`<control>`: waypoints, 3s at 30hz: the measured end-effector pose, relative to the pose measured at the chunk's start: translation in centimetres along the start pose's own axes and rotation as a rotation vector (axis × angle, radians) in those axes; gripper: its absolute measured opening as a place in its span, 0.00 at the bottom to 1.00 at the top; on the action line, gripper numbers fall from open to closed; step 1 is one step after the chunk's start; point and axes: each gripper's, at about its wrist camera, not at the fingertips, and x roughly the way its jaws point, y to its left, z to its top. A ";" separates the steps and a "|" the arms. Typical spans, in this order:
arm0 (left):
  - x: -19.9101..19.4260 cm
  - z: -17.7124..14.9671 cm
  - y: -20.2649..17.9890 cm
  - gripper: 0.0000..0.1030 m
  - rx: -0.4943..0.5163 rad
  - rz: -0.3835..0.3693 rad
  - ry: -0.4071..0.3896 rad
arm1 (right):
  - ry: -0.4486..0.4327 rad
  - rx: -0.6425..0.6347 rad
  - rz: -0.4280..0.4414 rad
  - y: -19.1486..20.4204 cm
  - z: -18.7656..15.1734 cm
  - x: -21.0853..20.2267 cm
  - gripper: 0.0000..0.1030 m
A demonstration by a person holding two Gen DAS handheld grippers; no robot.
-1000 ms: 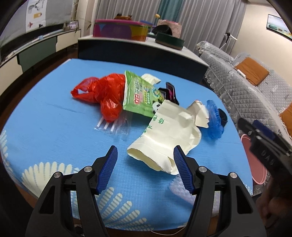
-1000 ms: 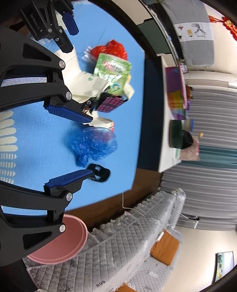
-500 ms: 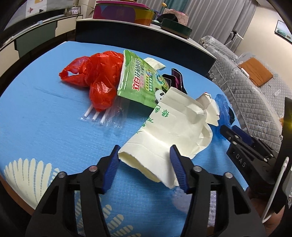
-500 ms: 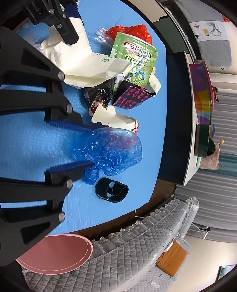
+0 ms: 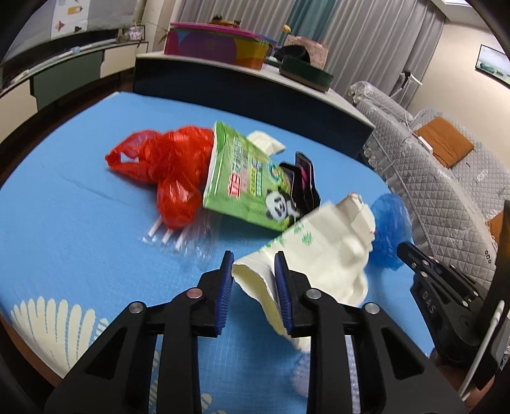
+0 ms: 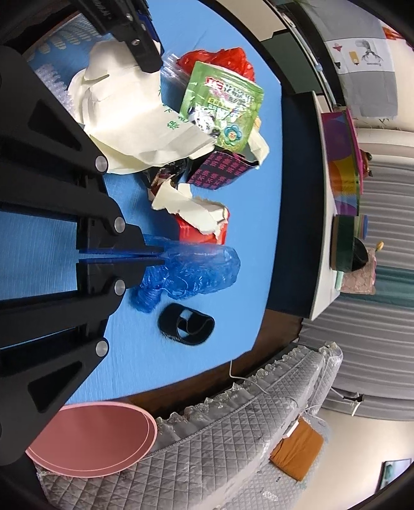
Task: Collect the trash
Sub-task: 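Grasp the cream paper bag with the left tool while the right tool grasps the blue plastic bag, then carry both held items over the pink bin with both tools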
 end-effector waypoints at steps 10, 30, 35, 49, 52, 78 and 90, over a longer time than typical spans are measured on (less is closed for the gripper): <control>-1.6 0.8 -0.7 0.15 0.044 0.014 -0.088 | -0.068 0.010 -0.018 -1.1 0.5 -3.1 0.01; -5.5 1.3 -2.2 0.08 0.107 0.065 -0.228 | -0.149 0.058 -0.070 -4.0 -0.8 -8.9 0.01; -6.2 1.5 -2.9 0.08 0.139 0.079 -0.252 | -0.158 0.081 -0.084 -5.1 -1.2 -9.9 0.01; -9.1 2.6 -6.3 0.08 0.260 0.061 -0.280 | -0.205 0.138 -0.084 -7.7 -1.3 -12.5 0.01; -9.6 3.1 -7.4 0.08 0.278 0.048 -0.277 | -0.213 0.161 -0.086 -8.7 -1.3 -13.0 0.01; -7.5 3.3 -20.3 0.08 0.420 -0.195 -0.194 | -0.141 0.300 -0.180 -22.7 -0.9 -14.6 0.01; -4.6 2.1 -27.6 0.08 0.510 -0.327 -0.142 | -0.105 0.395 -0.202 -27.5 -2.2 -14.4 0.01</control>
